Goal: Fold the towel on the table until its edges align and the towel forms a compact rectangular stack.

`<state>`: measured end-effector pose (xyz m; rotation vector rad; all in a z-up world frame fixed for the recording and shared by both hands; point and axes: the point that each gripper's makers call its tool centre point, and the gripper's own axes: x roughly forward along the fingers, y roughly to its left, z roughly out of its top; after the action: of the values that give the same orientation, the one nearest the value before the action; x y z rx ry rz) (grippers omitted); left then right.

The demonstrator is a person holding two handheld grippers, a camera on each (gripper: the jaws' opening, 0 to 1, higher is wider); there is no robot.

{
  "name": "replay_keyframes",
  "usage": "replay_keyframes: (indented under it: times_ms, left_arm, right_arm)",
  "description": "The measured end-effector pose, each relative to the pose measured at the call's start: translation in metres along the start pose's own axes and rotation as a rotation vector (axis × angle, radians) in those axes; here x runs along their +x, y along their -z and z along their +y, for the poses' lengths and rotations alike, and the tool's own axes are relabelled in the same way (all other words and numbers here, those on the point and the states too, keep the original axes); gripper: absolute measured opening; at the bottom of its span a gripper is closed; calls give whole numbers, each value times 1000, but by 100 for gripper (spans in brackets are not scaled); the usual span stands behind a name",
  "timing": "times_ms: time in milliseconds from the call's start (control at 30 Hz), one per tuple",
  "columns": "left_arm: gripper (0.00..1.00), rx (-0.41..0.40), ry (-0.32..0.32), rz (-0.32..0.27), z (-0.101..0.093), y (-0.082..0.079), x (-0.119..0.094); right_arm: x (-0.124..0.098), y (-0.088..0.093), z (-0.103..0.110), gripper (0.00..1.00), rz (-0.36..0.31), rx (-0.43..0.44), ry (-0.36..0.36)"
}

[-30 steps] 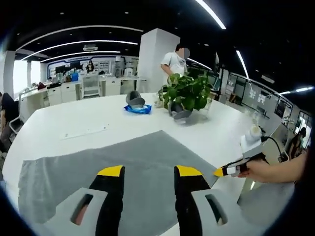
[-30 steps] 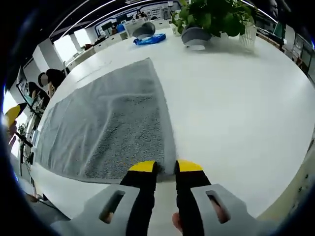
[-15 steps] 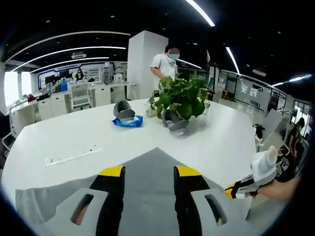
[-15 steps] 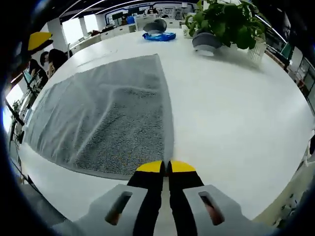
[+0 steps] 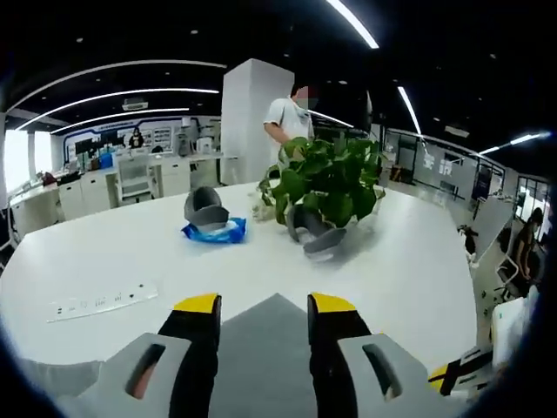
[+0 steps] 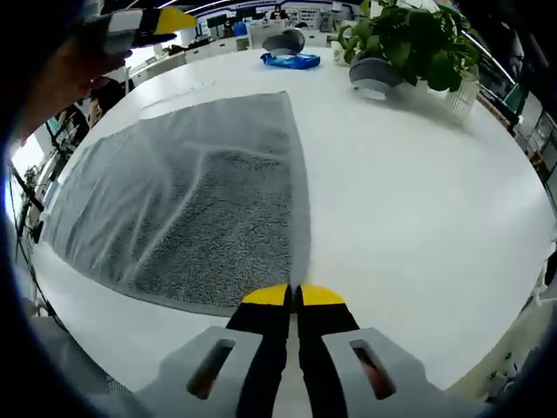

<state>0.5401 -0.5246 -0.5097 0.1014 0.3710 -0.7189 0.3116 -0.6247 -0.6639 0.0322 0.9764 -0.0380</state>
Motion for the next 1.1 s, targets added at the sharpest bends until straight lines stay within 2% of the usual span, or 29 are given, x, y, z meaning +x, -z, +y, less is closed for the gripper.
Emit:
replay_keyframes:
  times_ms: [133, 233, 367, 600, 833, 1000, 1100]
  left_arm:
    - [44, -1, -12, -12, 1, 5, 30]
    - [44, -47, 0, -12, -3, 13, 53]
    - [45, -42, -16, -4, -5, 25, 75]
    - [47, -35, 9, 28, -15, 47, 111]
    - [50, -41, 25, 65, -16, 71, 141]
    - [50, -30, 34, 96, -14, 85, 151]
    - [47, -23, 37, 131, -13, 96, 153]
  right_arm:
    - [0, 0, -1, 0, -1, 20, -4]
    - [1, 0, -1, 0, 4, 9, -9]
    - [1, 0, -1, 0, 9, -2, -15]
    - [1, 0, 0, 0, 14, -14, -16]
    - [1, 0, 0, 0, 9, -14, -15]
    - [1, 0, 0, 0, 7, -26, -10]
    - [2, -1, 0, 0, 6, -25, -14]
